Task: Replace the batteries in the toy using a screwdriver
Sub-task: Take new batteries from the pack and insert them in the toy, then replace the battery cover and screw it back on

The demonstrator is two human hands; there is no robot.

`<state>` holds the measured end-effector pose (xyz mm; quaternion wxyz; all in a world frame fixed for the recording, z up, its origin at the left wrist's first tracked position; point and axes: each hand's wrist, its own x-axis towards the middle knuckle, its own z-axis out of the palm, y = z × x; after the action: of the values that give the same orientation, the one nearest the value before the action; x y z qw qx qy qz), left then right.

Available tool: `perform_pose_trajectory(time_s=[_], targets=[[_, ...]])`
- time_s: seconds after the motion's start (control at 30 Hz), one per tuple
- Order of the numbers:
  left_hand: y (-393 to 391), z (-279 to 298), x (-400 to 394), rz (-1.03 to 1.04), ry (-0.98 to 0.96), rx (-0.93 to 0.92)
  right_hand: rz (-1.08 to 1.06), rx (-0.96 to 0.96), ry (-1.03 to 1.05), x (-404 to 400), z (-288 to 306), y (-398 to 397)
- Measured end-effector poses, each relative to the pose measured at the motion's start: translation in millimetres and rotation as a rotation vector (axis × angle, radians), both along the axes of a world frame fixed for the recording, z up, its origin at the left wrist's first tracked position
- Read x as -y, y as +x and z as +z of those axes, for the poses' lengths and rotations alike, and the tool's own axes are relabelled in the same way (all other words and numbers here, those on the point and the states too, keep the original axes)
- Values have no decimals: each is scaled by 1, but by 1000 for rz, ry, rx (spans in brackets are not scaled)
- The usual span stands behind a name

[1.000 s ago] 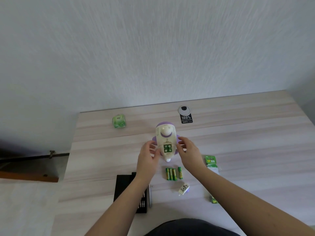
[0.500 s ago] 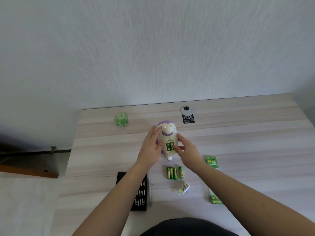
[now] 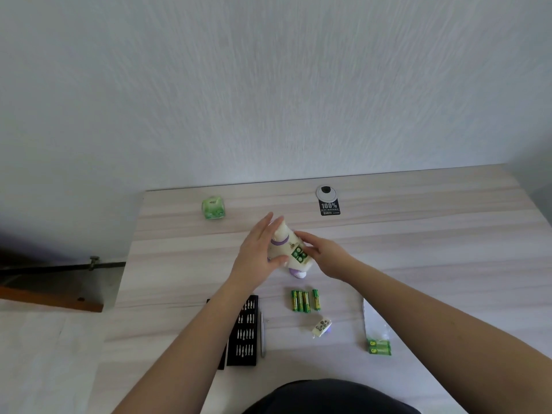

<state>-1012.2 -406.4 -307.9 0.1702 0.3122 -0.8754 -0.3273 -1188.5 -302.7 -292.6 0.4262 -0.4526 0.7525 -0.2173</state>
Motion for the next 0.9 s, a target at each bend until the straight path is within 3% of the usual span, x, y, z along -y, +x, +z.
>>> perform_pose_trajectory(time_s=[0.13, 0.23, 0.47, 0.73, 0.9], targets=[[-2, 5, -3, 19, 64, -33, 108, -45, 21, 3, 8, 4], [-4, 4, -4, 39, 102, -31, 46, -24, 21, 3, 9, 4], [-6, 7, -4, 44, 136, 11, -551, 41, -115, -38, -15, -4], [-5, 5, -3, 15, 125, 15, -626, 158, 141, -103, -48, 24], [0, 9, -2, 11, 321, -31, -596, 105, 314, -118, -67, 56]])
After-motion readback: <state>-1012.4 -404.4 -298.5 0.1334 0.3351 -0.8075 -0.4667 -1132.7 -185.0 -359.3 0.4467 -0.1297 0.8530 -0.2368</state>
